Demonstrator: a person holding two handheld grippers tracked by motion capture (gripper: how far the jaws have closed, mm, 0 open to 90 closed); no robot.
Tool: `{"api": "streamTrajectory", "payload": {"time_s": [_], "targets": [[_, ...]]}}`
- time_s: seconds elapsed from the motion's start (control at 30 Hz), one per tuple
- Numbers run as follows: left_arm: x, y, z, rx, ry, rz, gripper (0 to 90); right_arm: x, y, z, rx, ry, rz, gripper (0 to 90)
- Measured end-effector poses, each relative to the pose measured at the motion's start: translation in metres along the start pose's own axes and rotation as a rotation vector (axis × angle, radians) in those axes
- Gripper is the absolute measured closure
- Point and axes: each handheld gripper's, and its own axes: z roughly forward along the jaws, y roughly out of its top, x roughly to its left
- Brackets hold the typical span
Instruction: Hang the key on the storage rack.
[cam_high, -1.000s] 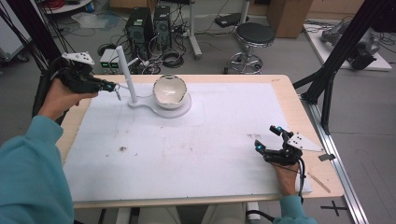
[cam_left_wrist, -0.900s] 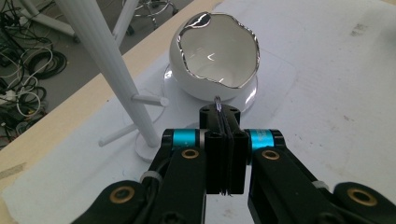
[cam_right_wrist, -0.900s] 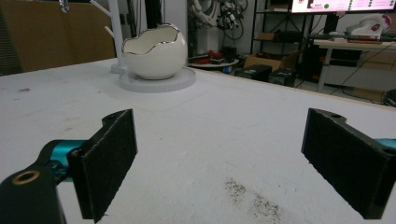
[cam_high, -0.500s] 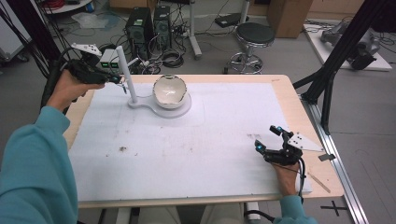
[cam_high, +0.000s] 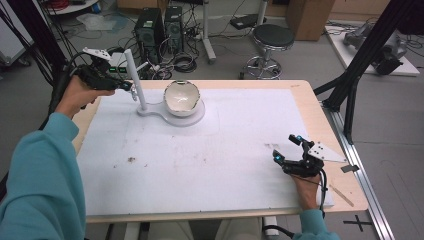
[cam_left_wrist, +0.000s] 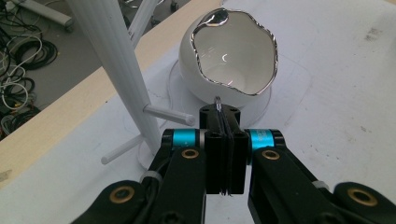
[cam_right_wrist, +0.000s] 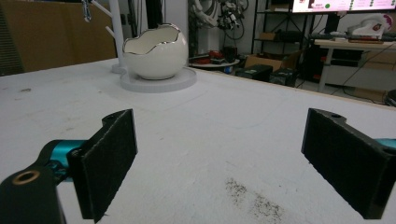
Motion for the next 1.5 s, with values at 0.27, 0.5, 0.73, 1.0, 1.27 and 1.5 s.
{"api": "streamTrajectory", "payload": {"time_s": [0.27, 0.5, 0.73, 1.0, 1.27, 1.5], "targets": [[0.006, -0.002, 0.005, 0.01, 0.001, -0.005, 88.6, 0.0, 0.0, 0.0, -0.001, -0.002, -0.002, 9.8], [0.011, -0.003, 0.008, 0.008, 0.011, -0.016, 88.6, 0.0, 0.0, 0.0, -0.003, -0.003, -0.002, 9.8], [0.014, -0.004, 0.01, 0.012, 0.022, -0.023, 88.6, 0.0, 0.0, 0.0, 0.0, -0.004, 0.0, 9.8], [0.014, -0.004, 0.012, 0.019, 0.035, -0.026, 88.3, 0.0, 0.0, 0.0, -0.002, -0.001, -0.009, 9.8], [0.015, -0.005, 0.014, -0.002, 0.088, 0.035, 83.8, 0.0, 0.0, 0.0, 0.001, -0.003, -0.01, 9.8], [0.016, -0.005, 0.01, -0.073, 0.161, 0.062, 57.7, 0.0, 0.0, 0.0, -0.001, -0.002, -0.013, 9.8]]}}
